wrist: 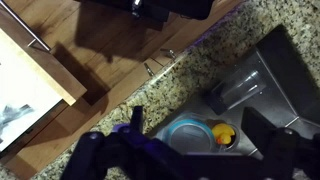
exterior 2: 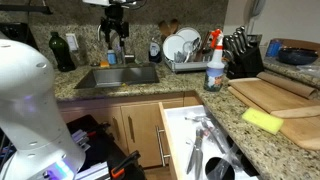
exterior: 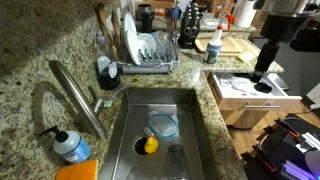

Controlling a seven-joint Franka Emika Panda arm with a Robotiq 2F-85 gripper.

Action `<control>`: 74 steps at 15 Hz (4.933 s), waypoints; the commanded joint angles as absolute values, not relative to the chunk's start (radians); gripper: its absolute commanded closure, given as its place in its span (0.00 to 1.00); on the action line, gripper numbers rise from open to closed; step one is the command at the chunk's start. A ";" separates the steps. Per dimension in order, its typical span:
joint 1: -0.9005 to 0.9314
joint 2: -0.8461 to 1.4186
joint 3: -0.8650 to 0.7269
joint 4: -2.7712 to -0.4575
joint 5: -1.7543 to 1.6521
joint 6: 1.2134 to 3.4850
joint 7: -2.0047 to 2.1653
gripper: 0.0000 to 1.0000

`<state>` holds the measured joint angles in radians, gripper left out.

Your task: Close the open drawer

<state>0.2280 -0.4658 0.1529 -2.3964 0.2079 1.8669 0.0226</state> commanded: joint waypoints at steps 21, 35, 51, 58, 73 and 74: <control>-0.057 0.184 -0.070 -2.482 0.526 2.228 0.037 0.00; -0.015 0.348 -0.086 -2.655 0.393 3.042 0.260 0.00; -0.060 0.553 -0.084 -2.515 0.497 3.444 0.480 0.00; 0.158 0.644 -0.277 -2.469 0.669 3.455 0.461 0.00; 0.485 1.098 -0.589 -2.127 1.100 3.419 0.514 0.00; 0.482 1.099 -0.588 -2.114 1.096 3.395 0.510 0.00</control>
